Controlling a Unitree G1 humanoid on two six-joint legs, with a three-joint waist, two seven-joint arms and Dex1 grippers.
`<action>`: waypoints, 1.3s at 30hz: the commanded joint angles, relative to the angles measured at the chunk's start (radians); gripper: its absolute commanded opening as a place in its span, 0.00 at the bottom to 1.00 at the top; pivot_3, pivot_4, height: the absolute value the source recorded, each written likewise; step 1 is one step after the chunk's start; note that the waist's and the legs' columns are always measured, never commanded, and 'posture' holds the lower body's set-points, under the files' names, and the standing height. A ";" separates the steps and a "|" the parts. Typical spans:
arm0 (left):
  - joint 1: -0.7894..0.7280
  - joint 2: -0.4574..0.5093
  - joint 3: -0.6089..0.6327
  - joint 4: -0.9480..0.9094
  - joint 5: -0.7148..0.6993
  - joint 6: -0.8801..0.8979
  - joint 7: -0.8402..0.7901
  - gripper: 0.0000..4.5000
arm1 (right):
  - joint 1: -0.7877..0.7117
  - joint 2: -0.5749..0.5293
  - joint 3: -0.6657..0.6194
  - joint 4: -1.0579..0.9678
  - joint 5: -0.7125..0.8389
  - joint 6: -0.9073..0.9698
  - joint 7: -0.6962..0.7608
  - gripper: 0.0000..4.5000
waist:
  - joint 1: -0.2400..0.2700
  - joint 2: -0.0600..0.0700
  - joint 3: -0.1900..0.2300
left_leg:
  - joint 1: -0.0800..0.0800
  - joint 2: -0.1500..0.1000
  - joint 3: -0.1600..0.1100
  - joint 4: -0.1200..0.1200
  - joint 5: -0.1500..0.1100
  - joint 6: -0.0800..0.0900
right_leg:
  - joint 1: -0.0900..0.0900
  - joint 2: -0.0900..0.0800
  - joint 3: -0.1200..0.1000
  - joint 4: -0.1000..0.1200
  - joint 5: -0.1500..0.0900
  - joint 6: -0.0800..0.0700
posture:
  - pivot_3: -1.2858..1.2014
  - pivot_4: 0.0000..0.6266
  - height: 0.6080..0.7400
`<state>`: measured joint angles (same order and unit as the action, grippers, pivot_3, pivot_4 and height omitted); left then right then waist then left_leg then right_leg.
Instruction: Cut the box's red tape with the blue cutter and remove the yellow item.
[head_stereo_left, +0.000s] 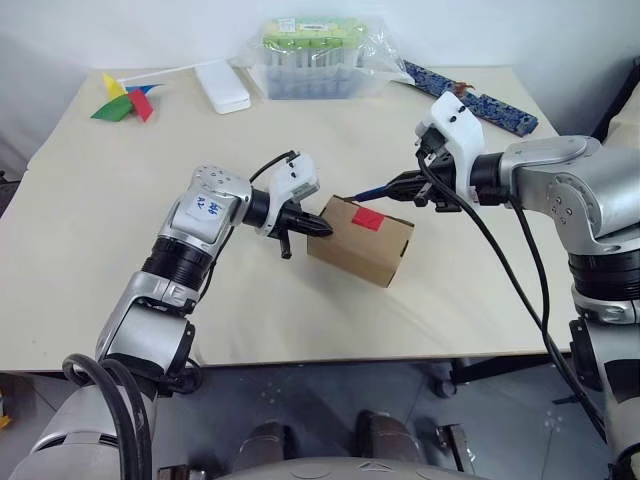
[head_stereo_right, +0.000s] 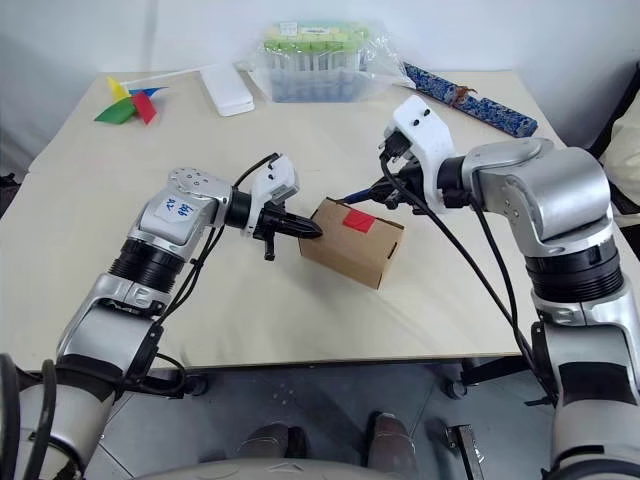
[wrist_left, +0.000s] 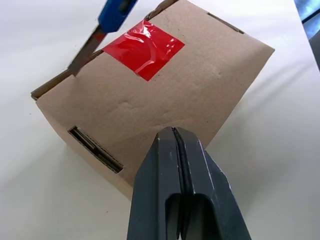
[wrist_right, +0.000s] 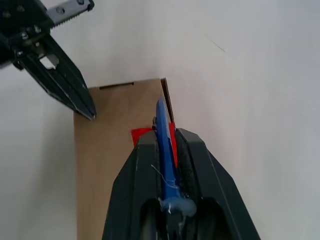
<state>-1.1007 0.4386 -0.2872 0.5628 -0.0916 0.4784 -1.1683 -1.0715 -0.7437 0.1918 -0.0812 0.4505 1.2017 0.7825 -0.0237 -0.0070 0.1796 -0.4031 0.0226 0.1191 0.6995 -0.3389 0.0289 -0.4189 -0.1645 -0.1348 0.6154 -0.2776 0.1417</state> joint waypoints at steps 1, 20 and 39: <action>-0.017 -0.001 -0.011 0.025 0.034 -0.020 -0.002 0.00 | 0.008 -0.036 -0.005 -0.021 -0.018 -0.001 0.006 0.04 | 0.001 0.000 0.000 | 0.000 0.000 0.000 0.000 0.000 0.000 | 0.000 0.000 0.000 0.000 0.000 0.000 | 0.52 0.24 1.00; -0.010 -0.014 -0.017 0.038 0.054 -0.074 -0.026 0.00 | -0.056 0.011 -0.021 0.033 -0.031 -0.040 0.026 0.04 | -0.001 0.000 0.000 | 0.000 0.000 0.000 0.001 0.000 0.000 | 0.000 0.000 0.000 0.002 0.000 0.000 | 0.52 0.24 1.00; -0.010 -0.023 -0.019 0.037 0.063 -0.082 -0.041 0.00 | -0.056 0.034 -0.012 0.073 -0.043 -0.083 0.047 0.04 | 0.001 0.000 0.000 | 0.000 0.000 0.000 0.001 0.000 0.000 | 0.000 0.000 0.000 0.002 0.000 0.000 | 0.52 0.24 1.00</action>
<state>-1.1172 0.4232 -0.2879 0.6027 -0.0475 0.3980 -1.1974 -1.1208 -0.7057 0.1908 0.0053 0.4099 1.1361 0.8201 -0.0232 -0.0070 0.1796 -0.4028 0.0225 0.1187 0.7004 -0.3388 0.0288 -0.4190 -0.1645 -0.1346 0.6174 -0.2776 0.1417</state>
